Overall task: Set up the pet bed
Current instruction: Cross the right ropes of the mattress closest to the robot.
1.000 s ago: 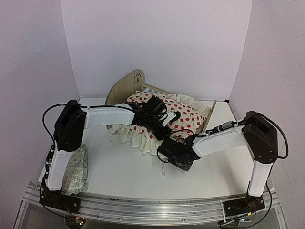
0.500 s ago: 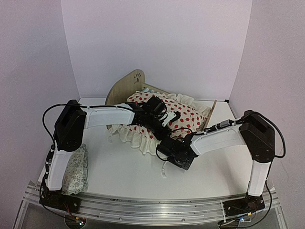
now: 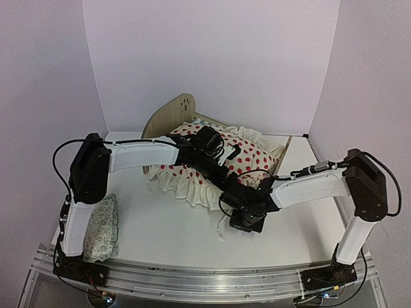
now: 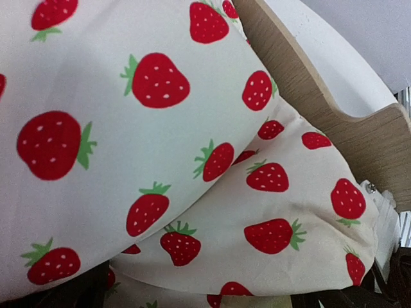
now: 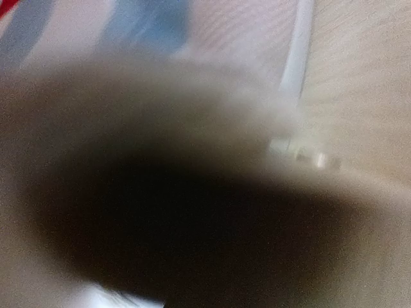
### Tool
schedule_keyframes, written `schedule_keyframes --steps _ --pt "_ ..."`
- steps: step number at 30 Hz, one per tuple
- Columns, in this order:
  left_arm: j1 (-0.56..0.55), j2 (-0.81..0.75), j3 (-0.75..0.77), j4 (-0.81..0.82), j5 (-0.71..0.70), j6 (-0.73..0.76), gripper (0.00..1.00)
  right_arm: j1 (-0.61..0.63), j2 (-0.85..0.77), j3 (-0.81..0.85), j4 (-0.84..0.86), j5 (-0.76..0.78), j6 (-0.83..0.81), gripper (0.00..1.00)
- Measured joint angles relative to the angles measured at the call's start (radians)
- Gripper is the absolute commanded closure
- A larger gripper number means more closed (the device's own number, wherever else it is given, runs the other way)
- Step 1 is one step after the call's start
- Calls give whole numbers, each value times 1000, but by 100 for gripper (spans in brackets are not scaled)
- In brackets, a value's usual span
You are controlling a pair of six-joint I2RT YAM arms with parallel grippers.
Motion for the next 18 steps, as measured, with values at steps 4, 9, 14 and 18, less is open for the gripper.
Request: schedule_keyframes --steps 4,9,14,18 --pt "0 -19 24 -18 0 -56 1 0 -67 -28 3 -69 -52 100" --pt "0 -24 81 -49 1 -130 0 0 -131 -58 15 -146 -118 100" --pt "1 -61 87 -56 0 -220 0 0 -167 -88 23 -212 -182 100" --pt "4 -121 87 -62 -17 -306 0 0 -206 -111 27 -249 -220 100"
